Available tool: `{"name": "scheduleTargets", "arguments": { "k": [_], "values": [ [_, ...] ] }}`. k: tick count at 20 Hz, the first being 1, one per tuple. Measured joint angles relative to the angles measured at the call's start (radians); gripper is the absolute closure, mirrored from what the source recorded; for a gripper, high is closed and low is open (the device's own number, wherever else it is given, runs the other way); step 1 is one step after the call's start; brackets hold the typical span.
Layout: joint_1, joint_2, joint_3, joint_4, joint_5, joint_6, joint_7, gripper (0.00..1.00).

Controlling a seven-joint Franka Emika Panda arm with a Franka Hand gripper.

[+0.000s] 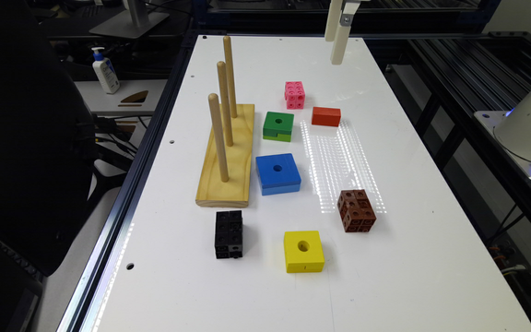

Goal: Pick up pink block.

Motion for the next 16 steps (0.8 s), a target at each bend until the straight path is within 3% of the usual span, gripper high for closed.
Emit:
{"name": "scheduleTargets", "arguments": {
  "k": [5, 13, 16],
  "values": [
    [-0.024, 0.0, 0.0, 0.005, 0.0, 0.0, -0.025, 0.0],
    [-0.033, 0.003, 0.0, 0.014, -0.0003, 0.0, -0.032, 0.0],
    [-0.051, 0.014, -0.001, 0.027, -0.0017, 0.0, -0.05, 0.0]
  ]
}}
